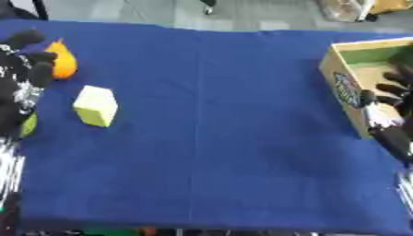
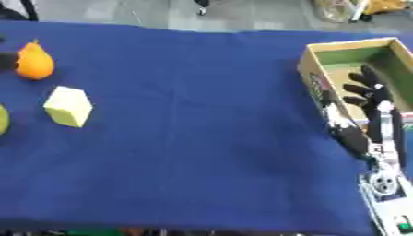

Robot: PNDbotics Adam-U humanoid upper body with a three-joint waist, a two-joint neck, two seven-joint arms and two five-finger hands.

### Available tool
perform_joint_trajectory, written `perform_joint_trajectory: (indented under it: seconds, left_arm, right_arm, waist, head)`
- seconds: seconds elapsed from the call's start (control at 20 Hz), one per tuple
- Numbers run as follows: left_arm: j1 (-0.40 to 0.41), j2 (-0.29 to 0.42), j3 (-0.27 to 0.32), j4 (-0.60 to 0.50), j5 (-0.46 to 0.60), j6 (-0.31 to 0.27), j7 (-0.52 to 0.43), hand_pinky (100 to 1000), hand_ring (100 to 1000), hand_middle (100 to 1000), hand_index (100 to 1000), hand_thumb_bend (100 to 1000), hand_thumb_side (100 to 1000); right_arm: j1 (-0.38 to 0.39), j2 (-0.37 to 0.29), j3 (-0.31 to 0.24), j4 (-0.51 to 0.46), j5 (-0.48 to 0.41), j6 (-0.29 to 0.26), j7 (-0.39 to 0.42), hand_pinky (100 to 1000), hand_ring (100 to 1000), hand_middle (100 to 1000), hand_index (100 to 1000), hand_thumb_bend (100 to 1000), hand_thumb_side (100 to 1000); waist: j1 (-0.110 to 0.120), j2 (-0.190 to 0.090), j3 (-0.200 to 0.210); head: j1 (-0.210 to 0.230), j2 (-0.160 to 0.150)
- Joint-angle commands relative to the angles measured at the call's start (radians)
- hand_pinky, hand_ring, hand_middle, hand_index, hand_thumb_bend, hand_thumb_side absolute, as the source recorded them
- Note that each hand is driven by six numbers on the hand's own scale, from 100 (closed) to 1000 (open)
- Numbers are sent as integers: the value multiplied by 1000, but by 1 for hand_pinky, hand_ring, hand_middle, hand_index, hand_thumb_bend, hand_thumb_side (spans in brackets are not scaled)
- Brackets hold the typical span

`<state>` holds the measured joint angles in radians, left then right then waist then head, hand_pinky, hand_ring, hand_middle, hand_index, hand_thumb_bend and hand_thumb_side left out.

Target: Pick up the objects with one hand, pass them to the other hand, and then place them into the box on the other side of the table.

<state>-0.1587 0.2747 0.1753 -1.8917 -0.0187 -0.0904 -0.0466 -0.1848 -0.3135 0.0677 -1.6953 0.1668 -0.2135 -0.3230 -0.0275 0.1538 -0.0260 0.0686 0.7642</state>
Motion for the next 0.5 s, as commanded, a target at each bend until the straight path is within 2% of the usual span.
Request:
perform_joint_trajectory:
  seconds: [0.05, 0.35, 0.45, 0.5]
  left_arm:
    - [-3, 19, 10, -21, -8, 1, 2, 745, 688, 768, 850, 695, 621]
    - [0, 63, 8, -25, -28, -6, -5, 752, 698, 772, 859, 687, 599]
    - [0, 126, -2, -30, -54, -16, -22, 761, 709, 780, 875, 685, 586]
    - [-2, 183, -11, -30, -71, -22, -40, 765, 714, 781, 879, 684, 577]
  right_arm:
    - [-7, -14, -7, -18, 5, 1, -2, 717, 780, 798, 935, 283, 416]
    - [-8, -14, -7, -18, 4, 3, -3, 719, 780, 798, 935, 249, 399]
    - [-9, -16, -5, -17, 4, 3, 0, 720, 779, 798, 935, 246, 398]
    - [-9, -19, -5, -17, 4, 3, 1, 720, 779, 797, 935, 246, 398]
  waist:
    - [-14, -17, 0]
    - [-17, -21, 4]
    - [-16, -23, 1]
    - [-14, -25, 0]
  head:
    - [2, 1]
    - [9, 2]
    - [11, 0]
    - [12, -1]
